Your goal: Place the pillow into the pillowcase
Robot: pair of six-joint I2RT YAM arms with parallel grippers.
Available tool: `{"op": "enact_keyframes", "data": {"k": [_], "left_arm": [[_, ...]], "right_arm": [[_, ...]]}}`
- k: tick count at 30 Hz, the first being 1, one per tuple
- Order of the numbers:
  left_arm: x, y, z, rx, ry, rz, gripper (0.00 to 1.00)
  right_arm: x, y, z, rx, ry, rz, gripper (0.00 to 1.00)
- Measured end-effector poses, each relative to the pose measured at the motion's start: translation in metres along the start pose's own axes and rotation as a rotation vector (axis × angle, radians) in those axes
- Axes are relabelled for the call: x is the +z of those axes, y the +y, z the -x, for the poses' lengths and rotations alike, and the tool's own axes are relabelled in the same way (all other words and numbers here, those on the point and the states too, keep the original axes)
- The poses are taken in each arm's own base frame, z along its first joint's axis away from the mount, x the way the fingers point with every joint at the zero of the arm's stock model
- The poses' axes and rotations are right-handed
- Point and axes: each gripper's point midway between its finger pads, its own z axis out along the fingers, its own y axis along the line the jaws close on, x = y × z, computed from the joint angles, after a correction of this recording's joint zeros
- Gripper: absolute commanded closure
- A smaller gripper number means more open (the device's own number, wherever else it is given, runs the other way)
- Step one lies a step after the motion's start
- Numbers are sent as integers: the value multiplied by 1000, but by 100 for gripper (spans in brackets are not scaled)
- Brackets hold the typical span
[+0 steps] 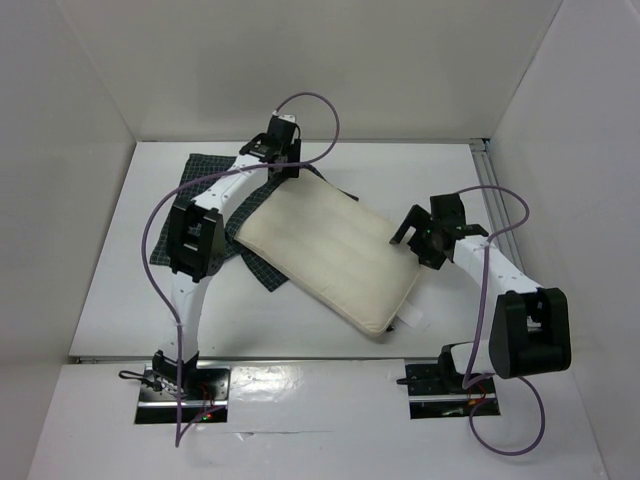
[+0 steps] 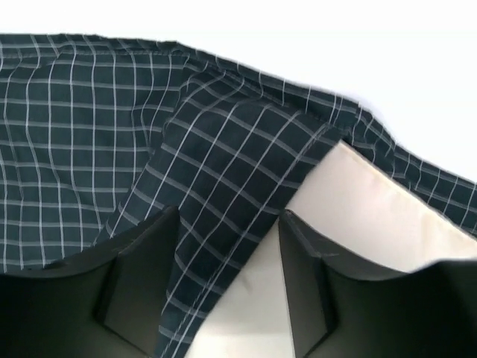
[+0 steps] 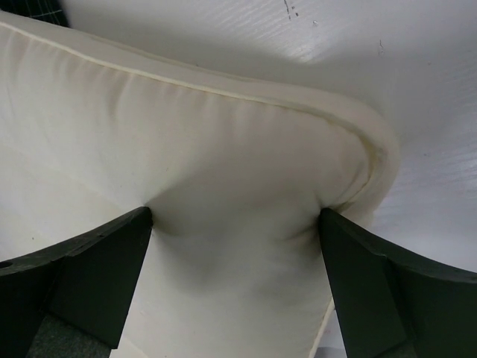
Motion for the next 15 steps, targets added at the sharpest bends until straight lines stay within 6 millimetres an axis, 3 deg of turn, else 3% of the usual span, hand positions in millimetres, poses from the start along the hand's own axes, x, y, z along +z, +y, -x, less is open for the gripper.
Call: {"op": "enact_keyframes", "data": {"k": [4,10,11,12,13,15], "left_arm": [[10,-3,4,16,-6,-5,54],[13,-7,4,25,-3,-25,58],[13,-8,4,27,-2,-31,63],[13,-9,5,30,-2,-38,85],[12,-11,5,27,-1,-46,95],[12,-15,3,39,6,-76,100]], "right_arm": [[1,1,0,-1,-1,8,3],[1,3,0,-2,2,20,3],[1,3,-1,-3,2,21,3],[1,3,-1,-5,3,22,4],[1,3,-1,-5,3,22,4],[1,4,-1,-6,4,25,7]]}}
